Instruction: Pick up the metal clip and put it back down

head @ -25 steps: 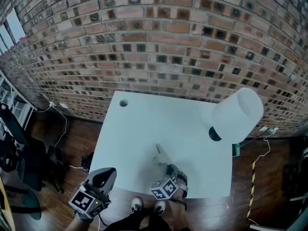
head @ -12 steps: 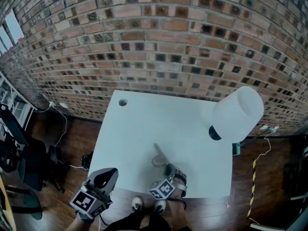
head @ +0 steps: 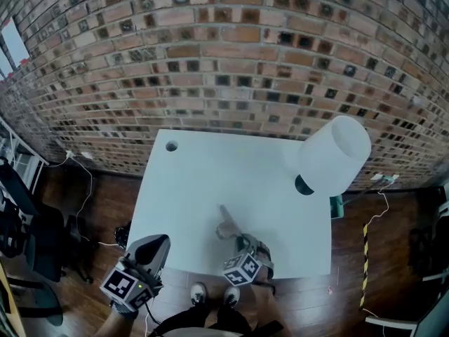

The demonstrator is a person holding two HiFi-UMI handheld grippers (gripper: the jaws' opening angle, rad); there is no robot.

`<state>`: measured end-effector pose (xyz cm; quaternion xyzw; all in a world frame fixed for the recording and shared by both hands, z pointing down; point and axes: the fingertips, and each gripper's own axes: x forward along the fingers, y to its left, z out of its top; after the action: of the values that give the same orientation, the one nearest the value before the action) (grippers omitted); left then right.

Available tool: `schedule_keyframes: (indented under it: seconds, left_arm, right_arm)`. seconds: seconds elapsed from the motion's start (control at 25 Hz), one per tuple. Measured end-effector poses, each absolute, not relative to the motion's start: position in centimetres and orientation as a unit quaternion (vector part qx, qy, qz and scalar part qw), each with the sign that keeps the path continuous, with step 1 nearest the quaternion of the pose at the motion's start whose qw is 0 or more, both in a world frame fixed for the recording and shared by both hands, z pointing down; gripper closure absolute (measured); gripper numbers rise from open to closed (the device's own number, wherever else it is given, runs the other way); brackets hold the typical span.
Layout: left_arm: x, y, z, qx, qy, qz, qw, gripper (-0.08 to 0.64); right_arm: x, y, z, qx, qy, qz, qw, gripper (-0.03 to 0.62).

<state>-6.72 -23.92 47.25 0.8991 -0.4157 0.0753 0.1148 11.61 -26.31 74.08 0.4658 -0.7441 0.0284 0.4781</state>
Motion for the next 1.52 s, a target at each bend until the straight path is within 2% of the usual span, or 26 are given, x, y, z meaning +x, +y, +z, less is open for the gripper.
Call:
schedule_keyframes:
  seconds: [0.2,0.4,0.48,0.64,0.96,1.08,1.28,1.52]
  left_arm:
    - [-5.9,-23.7,46.6,0.904,-0.407,0.06,0.114,0.557]
    - [-5.3,-23.4,45.3,0.908,-0.401,0.041,0.111,0.557]
    - [-5.4,-23.4,44.7,0.909,-0.403,0.036,0.104,0.555]
    - [-6.6,-24.1,43.4,0.902,-0.423,0.01,0.083,0.562]
    - [-6.7,-24.6,38.1,0.906,-0.423,-0.029,0.013,0.566]
    - [-6.5,-24.1,36.9,0.907,-0.421,-0.026,-0.013,0.568]
    - [-6.3,-23.9,35.2,0.907,-0.419,-0.03,-0.032,0.566]
    - [-6.3,-23.5,33.8,0.908,-0.414,-0.032,-0.054,0.566]
  right_arm:
    - [12.7,-25.3,72.9,0.47,-0.76,0.085,0.441,0.503]
    - [14.5,-24.7,68.3,0.518,-0.765,0.143,0.354,0.51]
    - [15.5,-24.7,65.3,0.546,-0.76,0.126,0.328,0.601]
    - [17.0,-25.1,58.6,0.585,-0.76,0.092,0.268,0.606]
    - [19.0,-24.8,40.2,0.609,-0.79,0.067,0.015,0.611]
    - [18.3,-22.5,34.6,0.596,-0.802,0.021,-0.049,0.611]
    - [17.3,-20.7,30.9,0.59,-0.802,-0.009,-0.086,0.611]
    - [16.6,-20.2,31.6,0.597,-0.8,-0.017,-0.059,0.611]
